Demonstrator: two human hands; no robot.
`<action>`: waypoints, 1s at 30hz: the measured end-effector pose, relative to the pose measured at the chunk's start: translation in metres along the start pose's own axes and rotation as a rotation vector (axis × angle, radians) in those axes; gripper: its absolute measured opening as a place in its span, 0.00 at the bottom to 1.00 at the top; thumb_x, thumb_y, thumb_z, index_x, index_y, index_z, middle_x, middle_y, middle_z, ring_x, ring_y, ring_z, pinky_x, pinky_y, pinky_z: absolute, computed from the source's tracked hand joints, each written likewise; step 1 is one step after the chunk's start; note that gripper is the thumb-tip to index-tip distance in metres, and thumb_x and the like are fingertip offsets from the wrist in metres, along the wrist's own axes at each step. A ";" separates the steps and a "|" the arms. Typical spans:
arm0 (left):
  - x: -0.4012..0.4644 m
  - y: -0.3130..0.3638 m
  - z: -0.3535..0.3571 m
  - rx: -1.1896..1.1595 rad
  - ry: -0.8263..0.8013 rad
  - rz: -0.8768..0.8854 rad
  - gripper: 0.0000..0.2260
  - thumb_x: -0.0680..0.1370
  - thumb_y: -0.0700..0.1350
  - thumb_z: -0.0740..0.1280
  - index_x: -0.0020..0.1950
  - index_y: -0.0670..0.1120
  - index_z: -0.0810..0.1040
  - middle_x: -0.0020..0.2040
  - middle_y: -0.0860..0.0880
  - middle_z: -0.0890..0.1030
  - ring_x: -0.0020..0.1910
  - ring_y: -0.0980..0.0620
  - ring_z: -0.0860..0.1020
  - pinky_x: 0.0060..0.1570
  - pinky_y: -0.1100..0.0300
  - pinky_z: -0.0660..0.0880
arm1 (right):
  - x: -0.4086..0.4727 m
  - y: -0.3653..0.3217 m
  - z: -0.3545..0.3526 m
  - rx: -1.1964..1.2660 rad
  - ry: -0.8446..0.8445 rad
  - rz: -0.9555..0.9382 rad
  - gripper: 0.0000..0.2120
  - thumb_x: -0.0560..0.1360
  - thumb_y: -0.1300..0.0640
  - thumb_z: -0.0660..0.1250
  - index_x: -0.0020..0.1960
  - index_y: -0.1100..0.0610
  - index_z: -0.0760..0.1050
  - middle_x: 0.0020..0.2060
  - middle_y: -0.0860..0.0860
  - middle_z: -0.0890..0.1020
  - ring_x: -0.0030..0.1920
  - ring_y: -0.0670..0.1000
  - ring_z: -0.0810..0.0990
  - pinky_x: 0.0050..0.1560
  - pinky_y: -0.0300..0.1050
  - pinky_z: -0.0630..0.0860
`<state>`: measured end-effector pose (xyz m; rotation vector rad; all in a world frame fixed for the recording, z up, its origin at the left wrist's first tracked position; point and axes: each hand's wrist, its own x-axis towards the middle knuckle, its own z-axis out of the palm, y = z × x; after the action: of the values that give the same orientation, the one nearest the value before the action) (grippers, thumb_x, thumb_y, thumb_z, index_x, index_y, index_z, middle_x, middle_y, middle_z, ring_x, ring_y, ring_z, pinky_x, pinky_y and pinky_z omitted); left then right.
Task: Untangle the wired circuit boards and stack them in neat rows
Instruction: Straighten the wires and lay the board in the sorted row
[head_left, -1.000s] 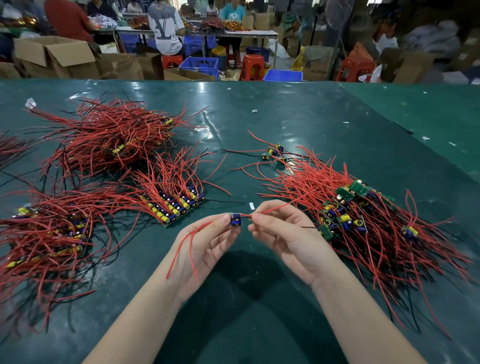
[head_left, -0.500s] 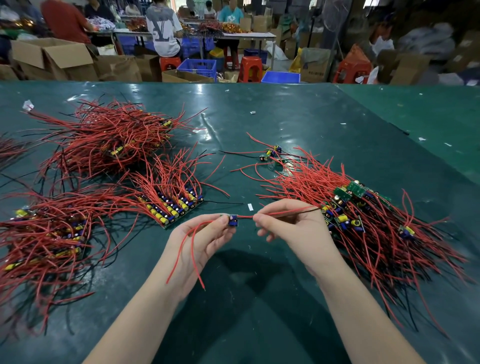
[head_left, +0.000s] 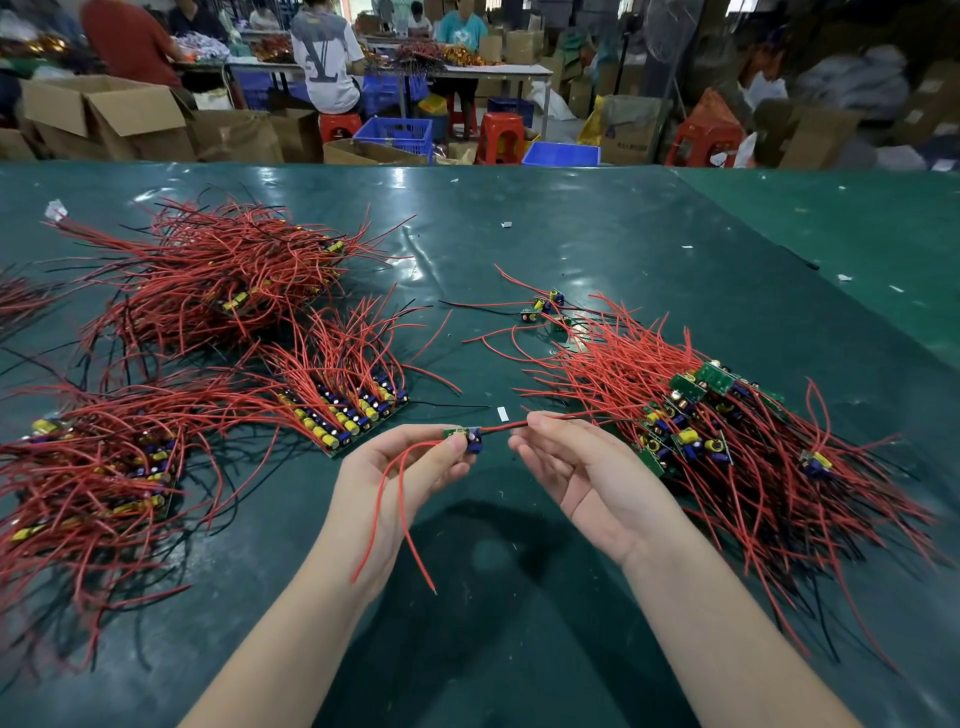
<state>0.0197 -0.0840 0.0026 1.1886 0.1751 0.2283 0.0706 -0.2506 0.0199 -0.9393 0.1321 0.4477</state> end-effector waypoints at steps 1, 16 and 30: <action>0.000 0.000 0.000 0.003 0.000 0.004 0.08 0.65 0.44 0.75 0.42 0.44 0.86 0.42 0.39 0.85 0.42 0.48 0.83 0.42 0.66 0.78 | 0.000 0.001 0.000 0.011 0.009 0.005 0.02 0.64 0.61 0.73 0.35 0.59 0.85 0.38 0.58 0.85 0.39 0.51 0.86 0.35 0.35 0.79; 0.003 0.003 0.001 -0.201 0.018 -0.082 0.12 0.65 0.40 0.72 0.46 0.36 0.82 0.41 0.42 0.85 0.38 0.52 0.84 0.38 0.67 0.79 | -0.009 -0.002 0.010 0.197 -0.093 0.152 0.07 0.56 0.61 0.76 0.34 0.59 0.85 0.34 0.53 0.85 0.33 0.45 0.83 0.29 0.32 0.77; 0.007 0.004 -0.002 -0.235 0.083 -0.071 0.04 0.65 0.38 0.71 0.36 0.40 0.85 0.38 0.41 0.85 0.36 0.50 0.84 0.36 0.67 0.79 | 0.000 -0.010 0.001 0.319 0.015 0.038 0.04 0.61 0.62 0.75 0.36 0.60 0.85 0.35 0.53 0.85 0.31 0.44 0.83 0.27 0.31 0.76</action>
<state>0.0259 -0.0789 0.0059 0.9387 0.2554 0.2296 0.0749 -0.2548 0.0281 -0.6283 0.2288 0.4397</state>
